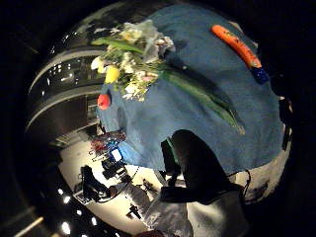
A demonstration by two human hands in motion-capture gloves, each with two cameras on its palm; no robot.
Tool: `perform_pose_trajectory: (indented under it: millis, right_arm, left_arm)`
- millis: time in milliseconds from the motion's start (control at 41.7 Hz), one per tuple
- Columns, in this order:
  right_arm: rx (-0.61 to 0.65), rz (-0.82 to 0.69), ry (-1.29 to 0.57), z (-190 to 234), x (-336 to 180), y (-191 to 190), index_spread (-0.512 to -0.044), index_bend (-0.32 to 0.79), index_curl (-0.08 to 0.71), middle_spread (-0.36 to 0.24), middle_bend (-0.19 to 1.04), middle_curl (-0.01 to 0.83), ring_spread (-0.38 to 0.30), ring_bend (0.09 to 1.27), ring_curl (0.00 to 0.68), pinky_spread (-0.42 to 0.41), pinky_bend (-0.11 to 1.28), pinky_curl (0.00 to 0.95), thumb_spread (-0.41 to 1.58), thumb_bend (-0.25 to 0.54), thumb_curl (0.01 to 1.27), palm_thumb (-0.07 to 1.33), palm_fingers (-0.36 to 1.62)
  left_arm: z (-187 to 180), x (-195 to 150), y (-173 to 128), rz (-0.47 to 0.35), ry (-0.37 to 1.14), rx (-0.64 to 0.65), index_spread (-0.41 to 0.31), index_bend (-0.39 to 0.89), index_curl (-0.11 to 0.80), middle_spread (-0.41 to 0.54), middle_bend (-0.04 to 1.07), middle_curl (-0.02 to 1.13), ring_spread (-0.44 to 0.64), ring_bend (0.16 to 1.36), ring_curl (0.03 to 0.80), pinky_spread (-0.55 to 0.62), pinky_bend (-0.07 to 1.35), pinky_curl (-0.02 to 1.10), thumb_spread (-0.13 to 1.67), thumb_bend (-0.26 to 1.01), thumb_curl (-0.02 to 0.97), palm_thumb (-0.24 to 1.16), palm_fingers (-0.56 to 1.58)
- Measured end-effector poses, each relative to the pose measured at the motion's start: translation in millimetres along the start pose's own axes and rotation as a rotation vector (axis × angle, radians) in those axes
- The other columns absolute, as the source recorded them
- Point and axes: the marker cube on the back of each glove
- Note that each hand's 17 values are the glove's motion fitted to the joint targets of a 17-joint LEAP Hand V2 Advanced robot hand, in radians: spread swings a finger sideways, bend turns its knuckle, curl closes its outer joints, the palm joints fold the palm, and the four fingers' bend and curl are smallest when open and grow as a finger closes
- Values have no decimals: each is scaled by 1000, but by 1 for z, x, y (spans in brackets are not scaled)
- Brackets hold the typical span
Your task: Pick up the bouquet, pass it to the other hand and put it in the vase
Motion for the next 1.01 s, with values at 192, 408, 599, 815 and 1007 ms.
perform_pose_trajectory:
  millis: [192,408,599,815,1007]
  right_arm:
    - [59,-35,-19,72,-9,-26,-168,67,54,-47,333,399,-106,728,388,-51,832,382,1086,-8,311,520,593]
    - [195,-28,33,106,-25,-36,-179,157,111,-75,295,405,-146,740,390,-150,805,372,1064,19,338,651,815]
    - [285,-39,-100,109,-29,-38,-215,351,248,-131,386,473,-179,700,422,-206,698,386,1043,85,372,864,1220]
    - [529,-127,-308,93,-38,-53,-224,270,314,-182,565,548,-209,873,490,-256,711,422,1054,41,356,887,1441]
    - [514,-180,-544,78,-53,-18,-225,399,399,-177,742,617,-197,940,535,-238,711,448,1054,-20,337,844,1472]
  left_arm:
    - [8,-5,-1,-10,15,-16,-14,151,304,214,176,260,269,590,284,314,386,321,1091,-22,259,293,264]
    - [21,-7,-1,-14,18,-50,-14,154,311,215,172,273,273,590,286,317,384,328,1092,-21,268,292,263]
    - [30,-6,-3,-19,16,-87,-14,161,318,215,169,279,275,588,287,318,381,333,1098,-16,275,305,264]
    - [42,-7,-13,-17,45,-121,-20,168,329,215,163,281,275,583,287,319,374,335,1104,-17,281,325,269]
    - [57,-3,-21,-6,144,-69,-22,177,342,214,151,276,269,574,285,305,384,339,1112,-17,285,338,287]
